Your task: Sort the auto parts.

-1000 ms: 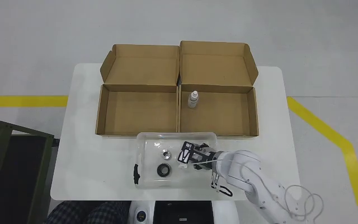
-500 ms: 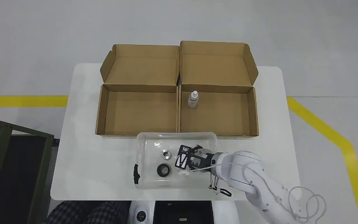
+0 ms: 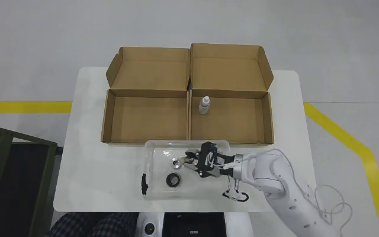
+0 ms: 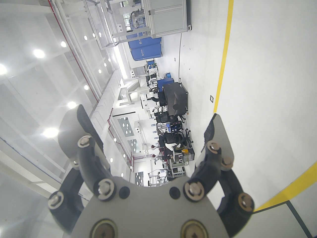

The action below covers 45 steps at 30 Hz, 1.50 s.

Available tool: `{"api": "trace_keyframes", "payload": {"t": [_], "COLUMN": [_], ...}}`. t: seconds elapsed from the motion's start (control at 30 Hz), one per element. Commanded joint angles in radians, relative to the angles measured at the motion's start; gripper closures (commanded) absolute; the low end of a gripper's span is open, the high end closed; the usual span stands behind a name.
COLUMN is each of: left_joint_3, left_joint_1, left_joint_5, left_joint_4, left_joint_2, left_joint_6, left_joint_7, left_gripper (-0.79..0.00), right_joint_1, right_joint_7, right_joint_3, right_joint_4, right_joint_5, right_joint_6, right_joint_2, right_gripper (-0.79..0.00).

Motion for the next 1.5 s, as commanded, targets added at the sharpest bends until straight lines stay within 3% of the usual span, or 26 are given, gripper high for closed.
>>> {"api": "trace_keyframes", "payload": {"t": [0.0, 0.33, 0.6, 1.2, 1.47], "left_joint_3": [0.000, 0.000, 0.000, 0.000, 0.000], "left_joint_1": [0.000, 0.000, 0.000, 0.000, 0.000], "left_joint_5": [0.000, 0.000, 0.000, 0.000, 0.000], "left_joint_4": [0.000, 0.000, 0.000, 0.000, 0.000], "left_joint_2": [0.000, 0.000, 0.000, 0.000, 0.000], "left_joint_6": [0.000, 0.000, 0.000, 0.000, 0.000], "left_joint_7": [0.000, 0.000, 0.000, 0.000, 0.000], "left_gripper": [-0.785, -0.785, -0.785, -0.785, -0.785], "right_joint_1": [0.002, -0.041, -0.056, -0.066, -0.066], "right_joint_7": [-0.046, -0.308, -0.412, -0.449, -0.311], "right_joint_3": [0.015, 0.116, 0.154, 0.181, 0.180], "right_joint_4": [0.003, 0.025, 0.038, 0.018, 0.016], "right_joint_5": [0.024, 0.129, 0.173, 0.155, 0.131], "right_joint_6": [-0.006, -0.065, -0.099, -0.101, 0.038], "right_joint_2": [0.000, 0.007, 0.008, 0.008, 0.010], "right_gripper": [0.000, 0.000, 0.000, 0.000, 0.000]}}
